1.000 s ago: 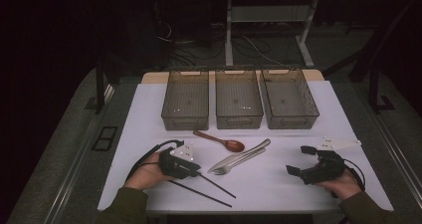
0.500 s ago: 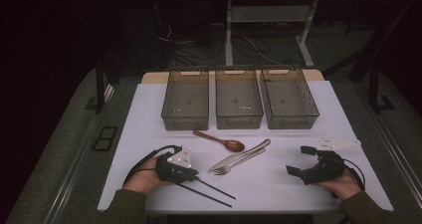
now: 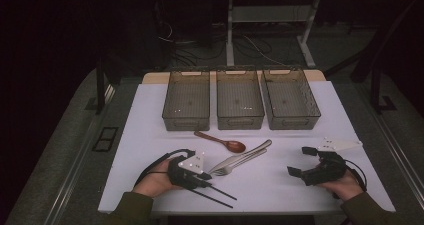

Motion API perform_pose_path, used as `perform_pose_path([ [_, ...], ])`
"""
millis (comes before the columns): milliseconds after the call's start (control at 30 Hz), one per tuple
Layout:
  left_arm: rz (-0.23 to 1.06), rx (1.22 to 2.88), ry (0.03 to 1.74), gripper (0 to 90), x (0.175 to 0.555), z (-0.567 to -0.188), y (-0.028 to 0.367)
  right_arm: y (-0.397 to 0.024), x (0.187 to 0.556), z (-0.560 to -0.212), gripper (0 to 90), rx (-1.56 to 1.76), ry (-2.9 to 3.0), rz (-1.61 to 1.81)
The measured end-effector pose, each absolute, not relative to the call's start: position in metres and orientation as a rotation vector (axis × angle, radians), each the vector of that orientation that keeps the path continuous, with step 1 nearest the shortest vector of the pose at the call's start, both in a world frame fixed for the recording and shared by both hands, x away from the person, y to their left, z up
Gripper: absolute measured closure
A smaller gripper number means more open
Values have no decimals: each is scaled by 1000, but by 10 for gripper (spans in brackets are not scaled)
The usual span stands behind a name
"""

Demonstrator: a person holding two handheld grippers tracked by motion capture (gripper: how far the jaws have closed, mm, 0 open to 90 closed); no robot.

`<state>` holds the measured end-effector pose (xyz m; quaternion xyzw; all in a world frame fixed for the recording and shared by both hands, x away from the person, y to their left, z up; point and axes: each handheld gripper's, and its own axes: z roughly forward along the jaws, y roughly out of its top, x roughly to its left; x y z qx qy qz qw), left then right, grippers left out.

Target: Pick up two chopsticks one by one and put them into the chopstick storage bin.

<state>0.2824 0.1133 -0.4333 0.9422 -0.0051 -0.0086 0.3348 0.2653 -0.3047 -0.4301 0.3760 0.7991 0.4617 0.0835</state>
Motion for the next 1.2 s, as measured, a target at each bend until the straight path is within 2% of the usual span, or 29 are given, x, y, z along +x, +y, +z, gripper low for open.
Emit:
perform_pose_path([
  [233, -53, 2453, -11, 801, 284, -439, 111, -305, 265, -430, 11, 1121, 2387, 1379],
  [700, -51, 2447, -9, 821, 285, -439, 112, -305, 266, -430, 11, 1120, 2388, 1380],
  [1200, 25, 2443, 136, 829, 294, -438, 142, -305, 265, -430, 11, 1122, 2385, 1387],
])
